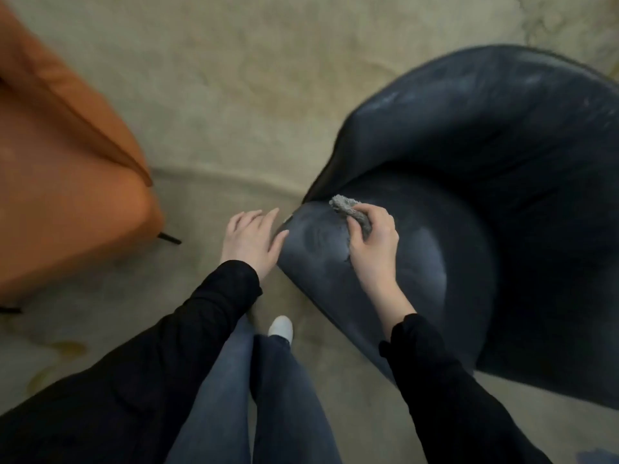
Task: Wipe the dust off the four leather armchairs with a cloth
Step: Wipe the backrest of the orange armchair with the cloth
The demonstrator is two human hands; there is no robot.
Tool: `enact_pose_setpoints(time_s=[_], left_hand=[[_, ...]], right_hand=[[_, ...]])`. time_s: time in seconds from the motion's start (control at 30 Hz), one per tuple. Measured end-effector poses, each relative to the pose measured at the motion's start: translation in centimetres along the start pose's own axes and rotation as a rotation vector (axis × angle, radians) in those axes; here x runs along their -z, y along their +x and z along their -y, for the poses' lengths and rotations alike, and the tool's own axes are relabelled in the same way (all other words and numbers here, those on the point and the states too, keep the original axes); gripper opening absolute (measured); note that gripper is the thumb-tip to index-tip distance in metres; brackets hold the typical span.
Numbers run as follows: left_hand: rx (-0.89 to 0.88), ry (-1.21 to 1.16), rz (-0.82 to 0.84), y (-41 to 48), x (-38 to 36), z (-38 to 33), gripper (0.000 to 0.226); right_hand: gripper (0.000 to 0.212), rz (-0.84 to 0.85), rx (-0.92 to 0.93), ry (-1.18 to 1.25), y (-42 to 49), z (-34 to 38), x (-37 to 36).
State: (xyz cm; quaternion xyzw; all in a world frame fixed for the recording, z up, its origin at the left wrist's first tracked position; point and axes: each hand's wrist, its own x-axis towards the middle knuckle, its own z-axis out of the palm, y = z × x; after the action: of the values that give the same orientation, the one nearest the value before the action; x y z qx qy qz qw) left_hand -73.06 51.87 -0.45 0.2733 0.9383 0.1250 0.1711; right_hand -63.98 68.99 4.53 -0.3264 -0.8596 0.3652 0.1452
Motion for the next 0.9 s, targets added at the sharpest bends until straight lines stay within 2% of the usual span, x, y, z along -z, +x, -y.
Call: enact_pose_setpoints(time_s=[0.23,0.43,0.6,0.9], left_hand=[[0.285,-0.096,-0.139,-7.4,6.0,5.6,0.053],[0.51,-0.104,-0.184,-13.7,10.2,11.2,0.047],[0.635,-0.174,-0.294,-17.3,13.4,16.3,0.046],[0.789,-0.236,-0.323,-22.1,17.7,25.3,0.05]], right_hand=[[0.015,0.202,0.203,0.046,-2.3,9.9,-2.8],[0.014,0.365,0.372,0.04,-5.1,18.0,-6.3],[0.014,0.491,0.51,0.04,-7.7,24.6,-9.6],[0.015,0.61,0.658,0.006,-12.7,33.0,-16.6]])
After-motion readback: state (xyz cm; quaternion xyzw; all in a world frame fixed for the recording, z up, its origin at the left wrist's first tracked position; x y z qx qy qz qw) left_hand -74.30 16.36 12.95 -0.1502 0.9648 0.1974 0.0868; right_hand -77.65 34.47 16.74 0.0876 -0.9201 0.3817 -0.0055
